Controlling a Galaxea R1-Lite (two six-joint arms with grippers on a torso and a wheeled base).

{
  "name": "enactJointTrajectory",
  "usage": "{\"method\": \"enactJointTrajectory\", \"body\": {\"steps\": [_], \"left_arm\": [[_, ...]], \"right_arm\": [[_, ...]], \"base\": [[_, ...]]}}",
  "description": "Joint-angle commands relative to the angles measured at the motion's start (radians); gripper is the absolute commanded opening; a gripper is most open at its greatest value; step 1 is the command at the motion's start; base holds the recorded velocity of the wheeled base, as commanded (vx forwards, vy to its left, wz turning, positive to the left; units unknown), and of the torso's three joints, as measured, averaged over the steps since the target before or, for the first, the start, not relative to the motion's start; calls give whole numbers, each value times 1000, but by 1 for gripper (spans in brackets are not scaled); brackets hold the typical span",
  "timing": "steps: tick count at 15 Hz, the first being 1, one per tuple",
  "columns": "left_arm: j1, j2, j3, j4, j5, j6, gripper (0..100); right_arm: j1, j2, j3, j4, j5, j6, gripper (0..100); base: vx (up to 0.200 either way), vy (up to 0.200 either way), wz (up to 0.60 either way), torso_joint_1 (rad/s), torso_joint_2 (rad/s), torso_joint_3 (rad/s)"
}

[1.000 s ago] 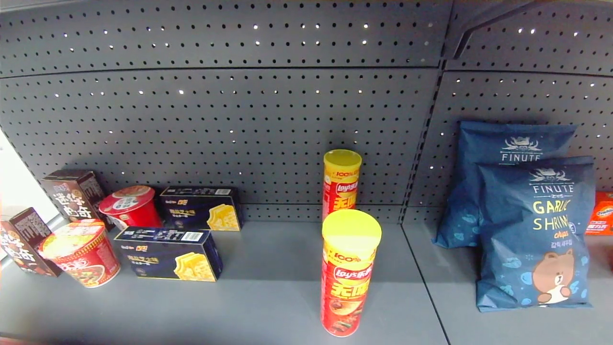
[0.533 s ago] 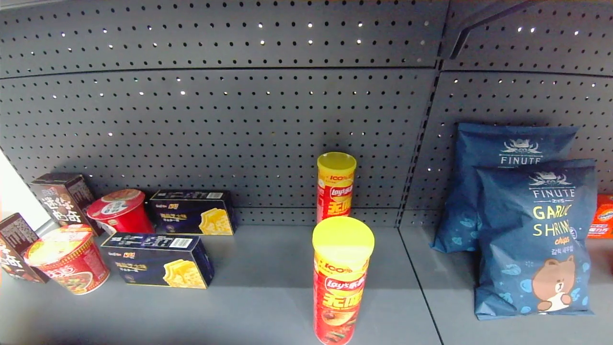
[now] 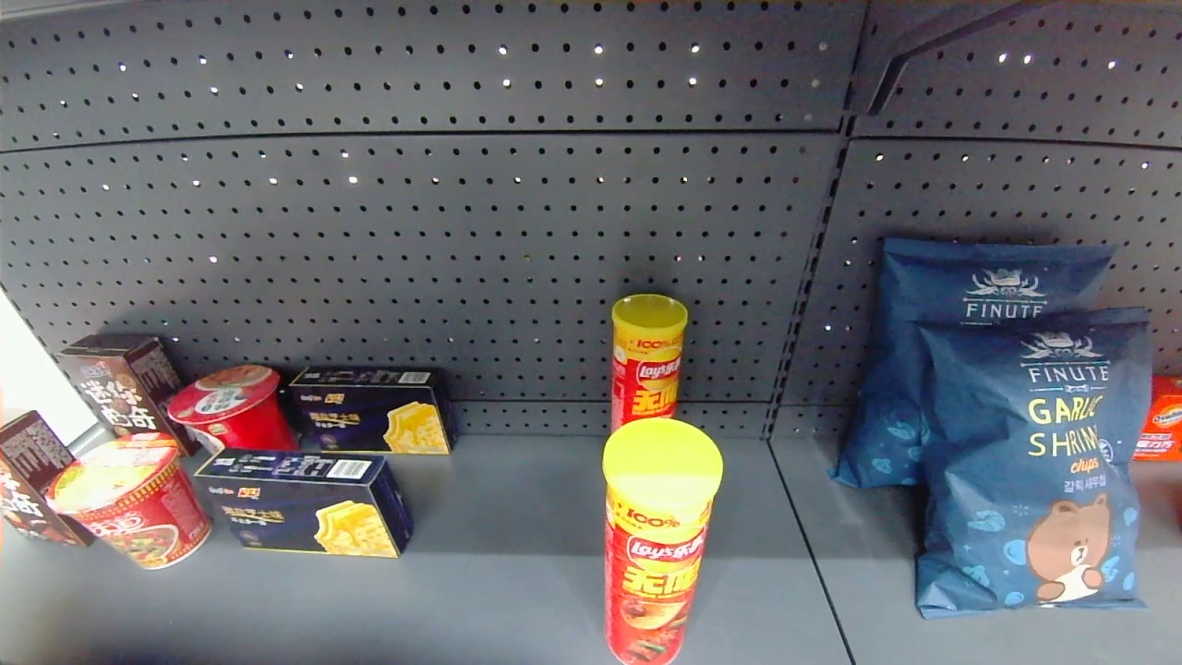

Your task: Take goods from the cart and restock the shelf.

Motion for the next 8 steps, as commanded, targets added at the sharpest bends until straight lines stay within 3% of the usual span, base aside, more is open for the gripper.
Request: {"method": "enactJointTrajectory", "body": {"steps": [1,8], "left_arm": [[1,0,0,0,0,4,100],[-1,0,0,0,0,-4,100]], "right_arm": [[-1,1,0,-1,0,2,100],[-1,1,0,-1,-1,-6,100]], "base": [[0,0,0,0,0,0],[0,0,0,0,0,0]]}}
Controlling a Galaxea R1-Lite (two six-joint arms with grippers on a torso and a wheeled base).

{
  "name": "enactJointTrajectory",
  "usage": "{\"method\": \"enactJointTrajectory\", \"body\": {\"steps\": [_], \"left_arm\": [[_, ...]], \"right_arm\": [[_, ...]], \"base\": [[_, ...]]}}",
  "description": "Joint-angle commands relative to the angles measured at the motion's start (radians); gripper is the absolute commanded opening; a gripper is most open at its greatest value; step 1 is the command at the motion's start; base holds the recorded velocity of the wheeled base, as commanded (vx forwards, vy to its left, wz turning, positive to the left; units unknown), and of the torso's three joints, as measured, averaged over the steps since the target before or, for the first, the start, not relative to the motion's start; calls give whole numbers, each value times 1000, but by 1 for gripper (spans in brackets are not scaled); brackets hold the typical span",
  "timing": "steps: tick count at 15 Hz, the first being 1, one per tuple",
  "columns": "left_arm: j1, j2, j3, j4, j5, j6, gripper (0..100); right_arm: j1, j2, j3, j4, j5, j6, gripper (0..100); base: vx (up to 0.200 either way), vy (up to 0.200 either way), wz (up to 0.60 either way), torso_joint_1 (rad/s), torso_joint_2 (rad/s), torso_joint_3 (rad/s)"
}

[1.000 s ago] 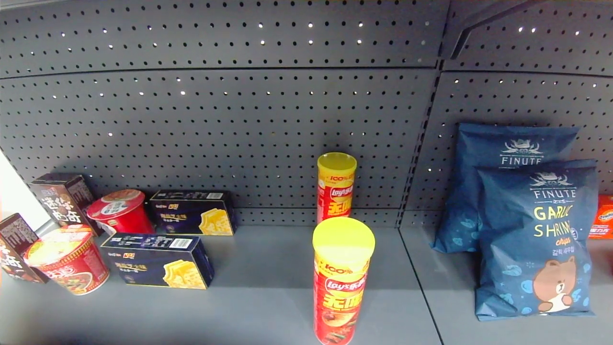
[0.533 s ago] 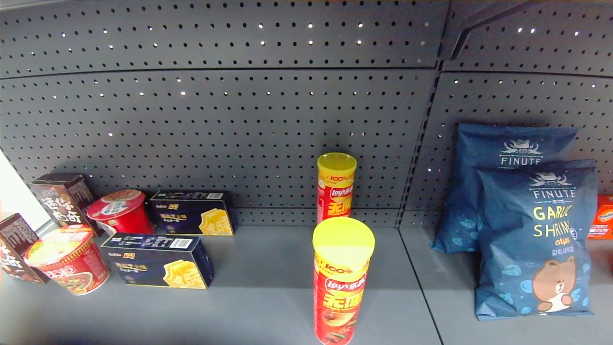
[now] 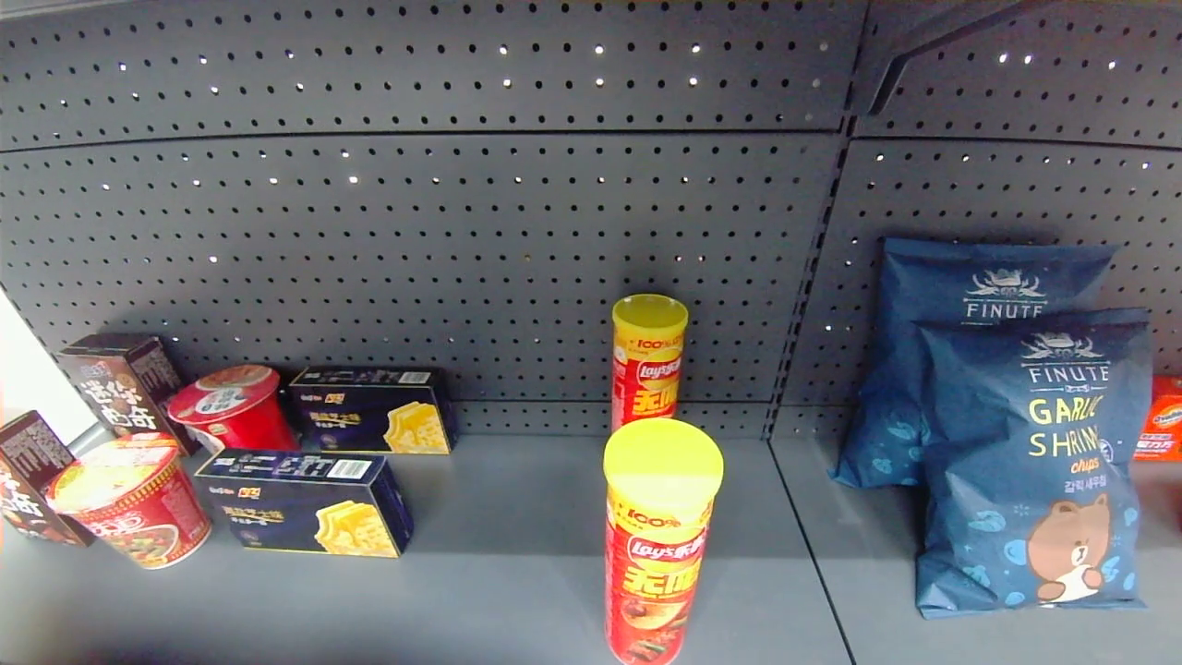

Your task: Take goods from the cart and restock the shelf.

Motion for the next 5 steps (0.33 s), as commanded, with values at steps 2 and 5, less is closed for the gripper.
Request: {"method": "enactJointTrajectory", "body": {"steps": [2,5], "left_arm": [[0,0,0,0,-1,0,100],[0,0,0,-2,-1,0,100]], "right_arm": [[0,1,0,2,-1,-1,100],[0,1,0,2,1,-3,100]], "base": [[0,0,0,0,0,0],[0,0,0,0,0,0]]}}
